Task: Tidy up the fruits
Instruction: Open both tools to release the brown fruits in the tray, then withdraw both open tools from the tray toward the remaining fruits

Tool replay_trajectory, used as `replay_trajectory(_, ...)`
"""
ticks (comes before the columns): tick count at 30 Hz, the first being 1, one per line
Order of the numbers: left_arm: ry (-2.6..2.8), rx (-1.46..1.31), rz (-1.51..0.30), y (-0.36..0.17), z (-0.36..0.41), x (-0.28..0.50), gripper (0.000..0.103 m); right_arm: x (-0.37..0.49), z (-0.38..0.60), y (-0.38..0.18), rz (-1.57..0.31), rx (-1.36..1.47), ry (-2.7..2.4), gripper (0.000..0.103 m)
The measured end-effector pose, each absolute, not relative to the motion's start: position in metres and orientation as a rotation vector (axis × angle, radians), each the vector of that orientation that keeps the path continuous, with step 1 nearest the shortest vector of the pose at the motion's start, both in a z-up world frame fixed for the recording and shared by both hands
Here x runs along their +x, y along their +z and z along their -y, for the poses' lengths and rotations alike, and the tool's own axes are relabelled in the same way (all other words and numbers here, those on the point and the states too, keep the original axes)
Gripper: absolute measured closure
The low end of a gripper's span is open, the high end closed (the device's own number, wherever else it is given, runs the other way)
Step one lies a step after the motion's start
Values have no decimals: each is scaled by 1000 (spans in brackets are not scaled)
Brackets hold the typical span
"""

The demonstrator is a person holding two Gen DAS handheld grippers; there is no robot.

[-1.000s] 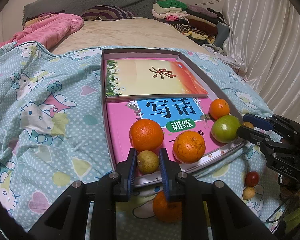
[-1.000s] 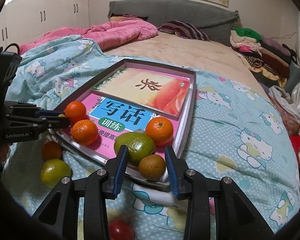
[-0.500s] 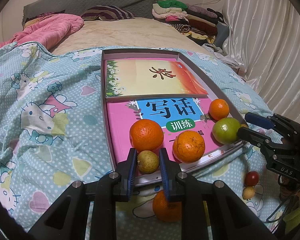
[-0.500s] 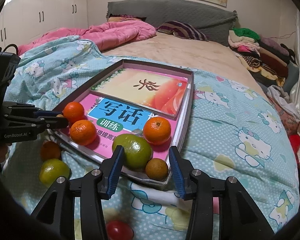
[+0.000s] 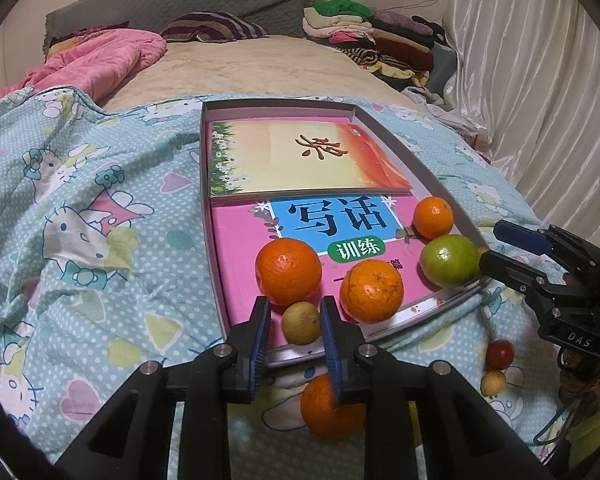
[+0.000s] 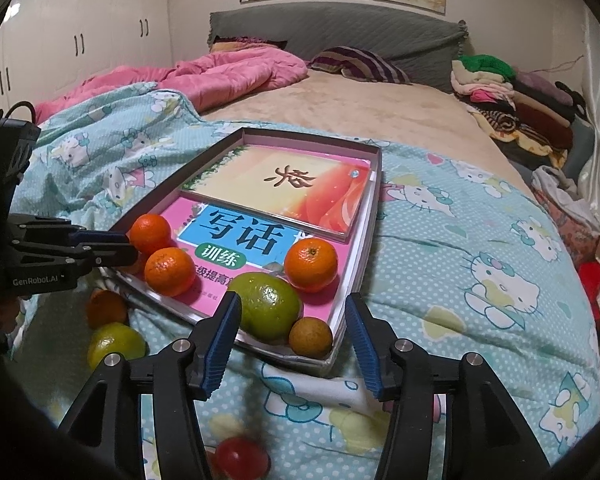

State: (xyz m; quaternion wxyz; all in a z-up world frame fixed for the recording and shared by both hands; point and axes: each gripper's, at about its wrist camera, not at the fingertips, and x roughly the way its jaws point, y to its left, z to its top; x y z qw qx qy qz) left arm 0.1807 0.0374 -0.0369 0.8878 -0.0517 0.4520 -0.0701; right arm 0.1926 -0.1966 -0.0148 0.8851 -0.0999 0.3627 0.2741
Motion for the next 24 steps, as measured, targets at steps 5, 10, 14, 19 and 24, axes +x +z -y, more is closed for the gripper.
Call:
replay_trajectory(5, -146, -107, -933, -34, -37, 179, 72, 192, 198, -13, -746, -205, 569, 46)
replay_trajectory(10, -137, -92, -923, -31, -35, 177, 59, 190, 199, -12, -740, -208, 570, 46)
replay_trajectory(14, -137, -89, -912, -26, -34, 174, 55, 188, 200, -9, -731, -202, 571, 45)
replay_trajectory(19, -123, -85, -883, -17, -35, 168, 40, 185, 202, -6, -730, -176, 571, 40)
replay_trajectory(24, -132, -87, -860, -9, -33, 160, 36, 177, 207, 2, -707, -153, 572, 39)
